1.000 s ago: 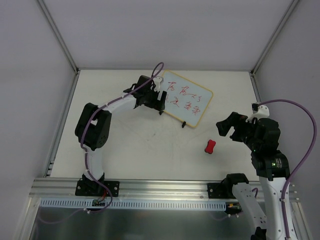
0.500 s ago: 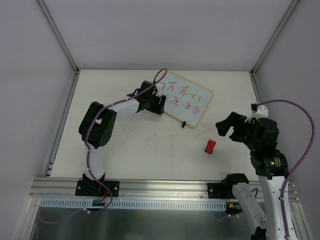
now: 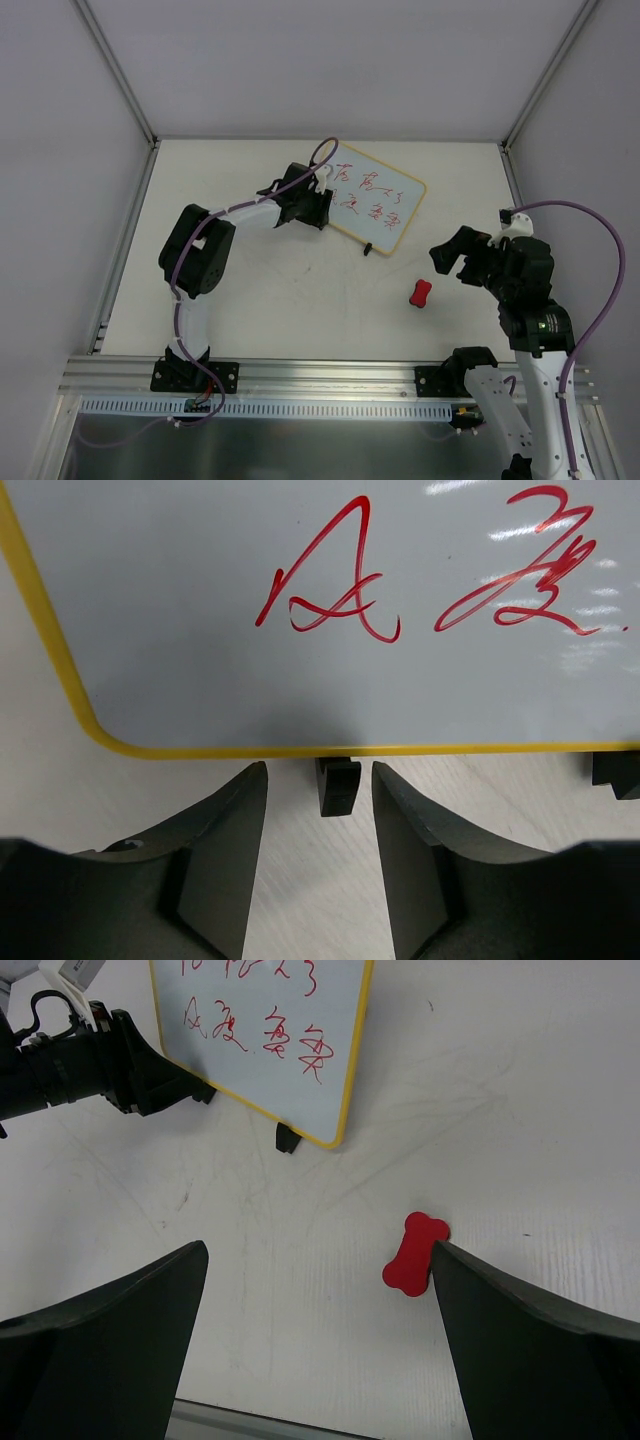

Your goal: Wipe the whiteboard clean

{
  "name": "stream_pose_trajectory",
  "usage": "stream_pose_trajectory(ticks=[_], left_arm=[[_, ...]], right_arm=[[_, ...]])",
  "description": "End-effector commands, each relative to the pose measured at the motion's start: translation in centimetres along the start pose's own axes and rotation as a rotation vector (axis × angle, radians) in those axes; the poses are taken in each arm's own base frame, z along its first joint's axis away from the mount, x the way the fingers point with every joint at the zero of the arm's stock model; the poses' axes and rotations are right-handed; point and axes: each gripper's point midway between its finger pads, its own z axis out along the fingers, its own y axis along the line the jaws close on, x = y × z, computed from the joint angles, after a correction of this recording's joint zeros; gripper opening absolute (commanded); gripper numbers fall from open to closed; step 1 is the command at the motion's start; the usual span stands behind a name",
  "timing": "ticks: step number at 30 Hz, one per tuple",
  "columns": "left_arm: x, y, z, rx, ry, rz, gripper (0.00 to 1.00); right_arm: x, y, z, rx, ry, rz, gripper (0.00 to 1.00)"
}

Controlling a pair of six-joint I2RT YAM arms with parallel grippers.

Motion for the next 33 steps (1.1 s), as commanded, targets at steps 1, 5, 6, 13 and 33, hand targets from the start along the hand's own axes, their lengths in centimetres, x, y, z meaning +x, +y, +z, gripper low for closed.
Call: stream_pose_trajectory(ticks=[1, 5, 6, 13, 33], left_arm=[[-0.8, -0.8, 0.5, 0.008, -0.035, 0.008, 0.46], [-0.4, -1.1, 0.8, 0.009, -0.026, 0.014, 0.41], [-0.4, -1.1, 0.9, 0.007, -0.025, 0.014, 0.4], [0.2, -1.1, 1.1, -0.01, -0.016, 0.009, 0.33], [6.1, 1.1, -5.4, -0.245, -0.01, -0.191, 0.0]], right_arm=[[-0.6, 0.7, -0.2, -0.032, -0.033, 0.009, 0.99], [-0.4, 0.6, -0.3, -0.032, -0.035, 0.009, 0.99], [-0.3, 0.6, -0.2, -0.032, -0.032, 0.011, 0.99], [0.1, 0.5, 0.0, -0.03, -0.021, 0.013, 0.99], [4.9, -2.3, 3.2, 0.072, 0.149, 0.106, 0.99]])
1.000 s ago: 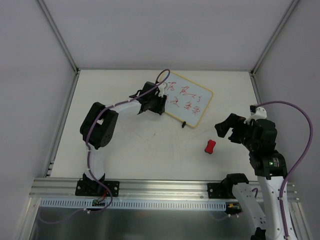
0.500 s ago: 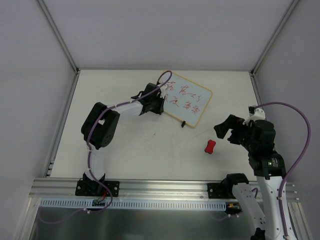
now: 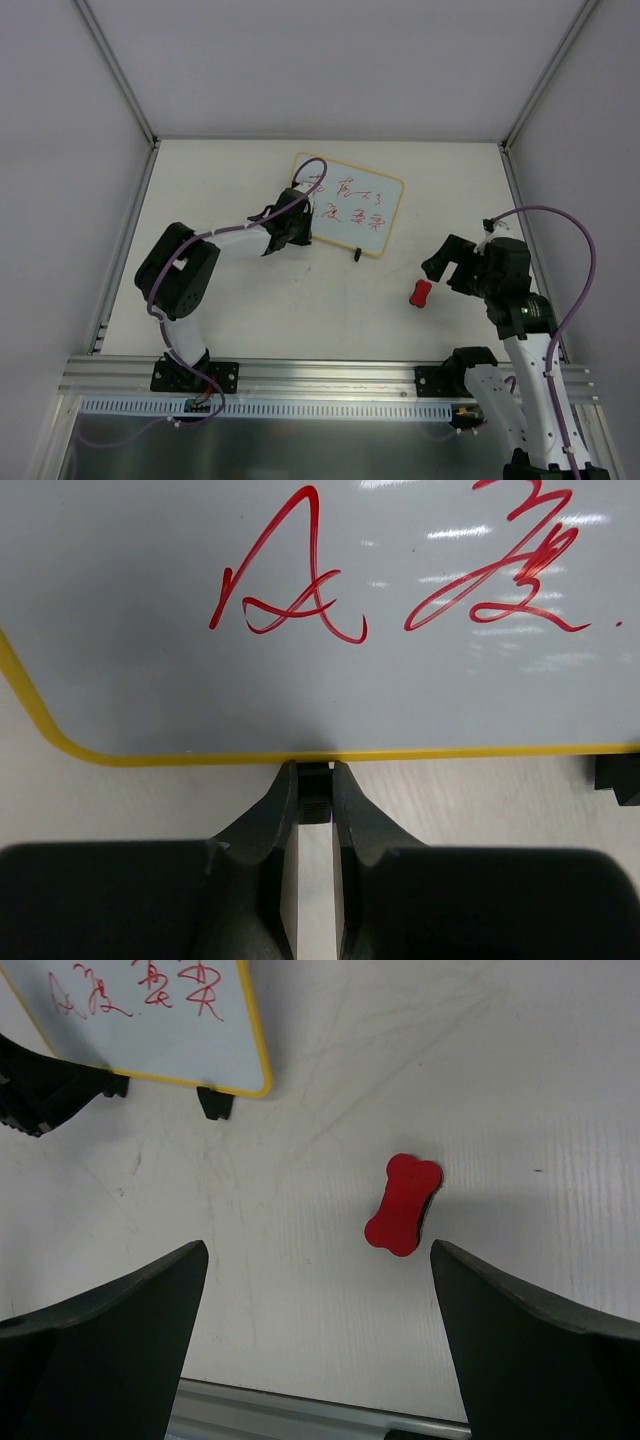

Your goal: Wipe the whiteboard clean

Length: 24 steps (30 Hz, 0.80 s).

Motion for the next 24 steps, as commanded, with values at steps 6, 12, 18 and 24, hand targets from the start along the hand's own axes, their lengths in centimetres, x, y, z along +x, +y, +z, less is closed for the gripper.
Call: stream_pose_trajectory(ticks=[6, 12, 18, 24], left_arm=[[4.8, 1.9, -5.6, -0.19, 0.07, -0.158, 0.0], [8.3, 1.3, -7.2, -0.251, 0.108, -0.257, 0.0], [11.7, 0.2, -8.4, -0.312, 0.137, -0.321, 0.0], [13.7, -1.5, -9.2, -0.317, 0.157, -0.349, 0.0]], right_arm=[[2.2, -1.7, 2.2, 0.065, 0.037, 0.094, 0.98], [4.3, -2.9, 3.6, 0.11, 0.077, 0.117, 0.93], [5.3, -4.1, 4.5, 0.206, 0.093, 0.11, 0.86], [6.1, -4.7, 5.7, 0.331, 0.136, 0.097, 0.84]])
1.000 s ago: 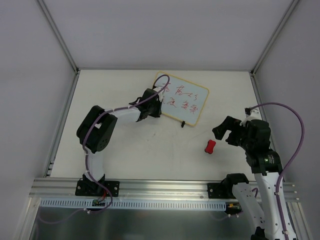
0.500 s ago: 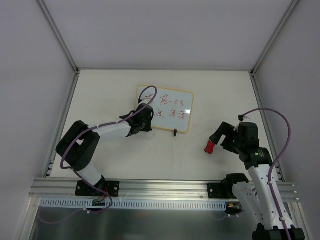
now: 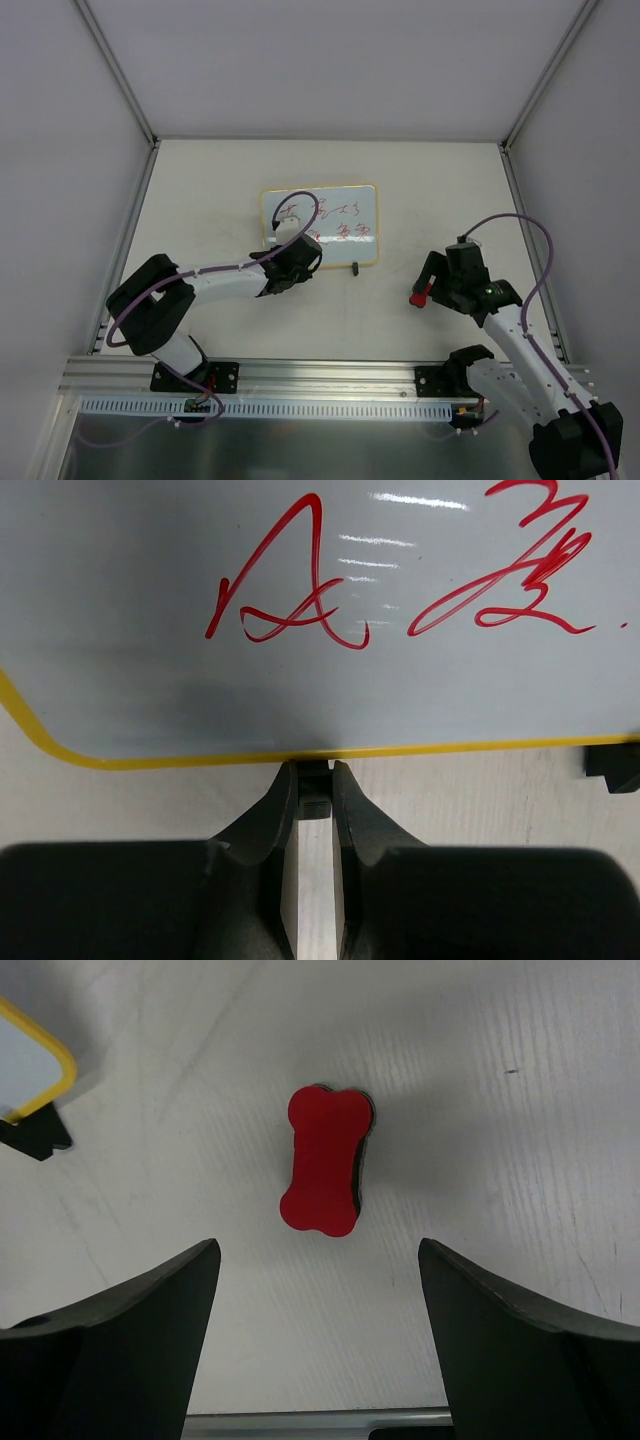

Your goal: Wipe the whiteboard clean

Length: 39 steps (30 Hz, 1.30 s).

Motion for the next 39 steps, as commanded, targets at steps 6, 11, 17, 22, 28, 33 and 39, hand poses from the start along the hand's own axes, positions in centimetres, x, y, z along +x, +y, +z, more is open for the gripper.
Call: stream_pose_trajectory(ticks=[6, 11, 17, 22, 28, 33, 39], left_arm=[[5.2, 1.7, -1.5, -0.08, 0.148, -0.006, 0.0], [4.0, 0.8, -1.7, -0.062, 0.127, 0.005, 0.01], [3.7, 0.3, -1.9, -0.052, 0.131, 0.015, 0.19], [2.9, -0.1, -2.5, -0.036, 0.118, 0.021, 0.5], [1.4, -1.0, -3.8, 0.005, 0.098, 0.027, 0.72], [-1.3, -2.2, -6.1, 0.081, 0.033, 0.048, 0.89], [-6.1, -2.6, -9.6, 0.146, -0.107, 0.129, 0.99]], right_arm=[[-0.4, -0.2, 2.3, 0.165, -0.005, 0.022, 0.83], [-0.8, 0.6, 3.4, 0.162, -0.001, 0.041, 0.77], [-1.3, 1.0, 4.1, 0.189, 0.003, 0.036, 0.69], [-0.9, 0.8, 4.7, 0.215, 0.016, 0.044, 0.64], [-0.3, 0.5, 5.4, 0.238, 0.04, 0.05, 0.58], [-0.5, 0.4, 5.7, 0.245, 0.033, 0.045, 0.49], [-0.1, 0.2, 6.4, 0.261, 0.054, 0.036, 0.48]])
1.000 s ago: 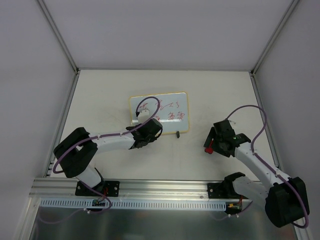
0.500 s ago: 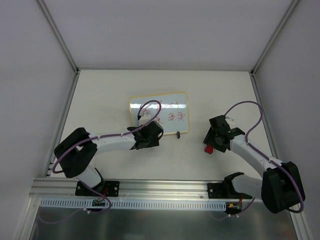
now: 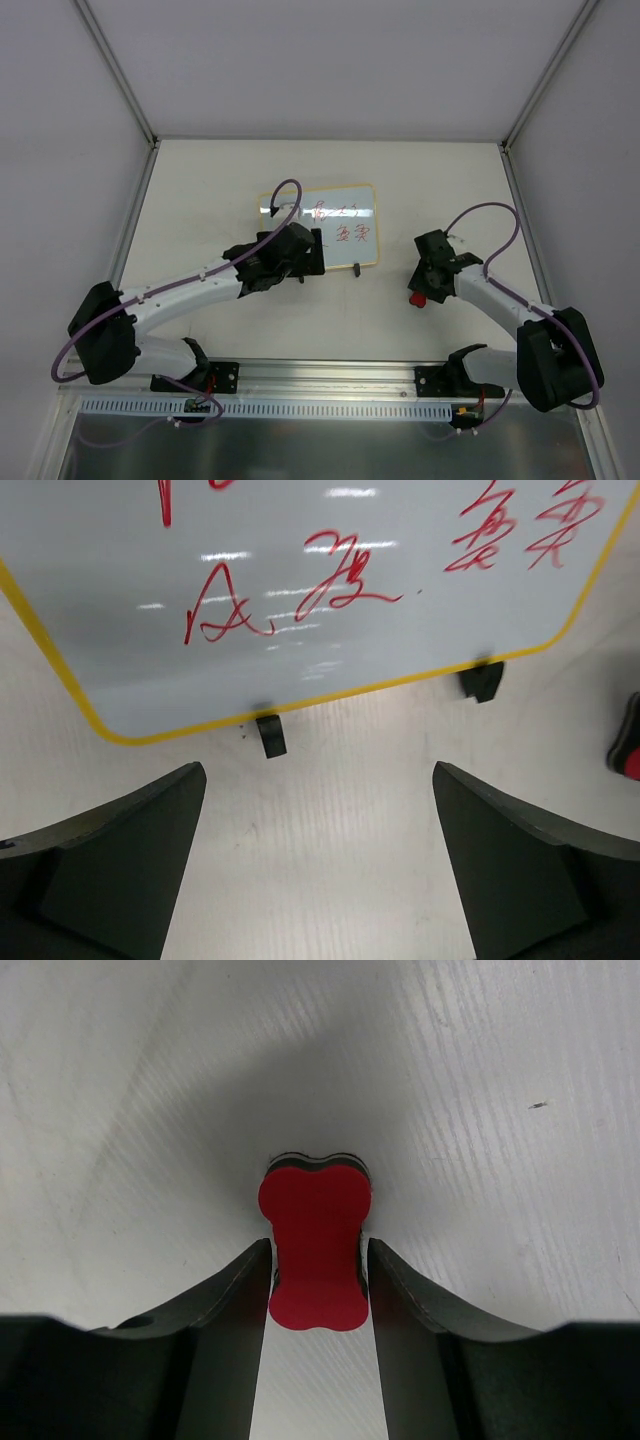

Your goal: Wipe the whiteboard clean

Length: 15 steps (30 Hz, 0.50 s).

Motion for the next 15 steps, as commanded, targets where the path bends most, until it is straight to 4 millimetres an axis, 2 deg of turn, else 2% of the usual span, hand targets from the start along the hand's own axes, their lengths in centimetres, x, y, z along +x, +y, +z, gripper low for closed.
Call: stream_pose_trajectory(ticks=[1, 6, 9, 10, 12, 14, 15], left_arm=[[-3.9, -0.6, -2.8, 0.042, -0.11, 0.079, 0.99], [-6.6, 0.7, -4.5, 0.094, -0.149, 0.074, 0.99], [-7.9, 3.2, -4.7, 0.092, -0.161, 0.045, 0.99], [-8.2, 4.8, -4.5, 0.08, -0.157, 0.016, 0.99], [-9.0, 6.2, -5.1, 0.085, -0.178, 0.012, 0.99], [-9.5, 8.2, -5.2, 0.07, -0.191, 0.007, 0.99], [-10.0, 8.5, -5.6, 0.086, -0.21, 0.014, 0.99]], right_arm=[[-1.3, 0.6, 0.0, 0.008, -0.048, 0.02, 0.46], [-1.5, 0.4, 0.1, 0.017, -0.056, 0.012, 0.36], [-1.9, 0.6, -0.2, -0.004, -0.076, -0.015, 0.23], [-2.4, 1.0, -0.7, -0.029, -0.094, -0.018, 0.17], [-3.0, 2.0, -1.5, -0.09, -0.121, -0.057, 0.14], [-4.4, 3.8, -3.5, -0.178, -0.19, -0.113, 0.13], [-4.9, 4.4, -4.2, -0.198, -0.216, -0.136, 0.13]])
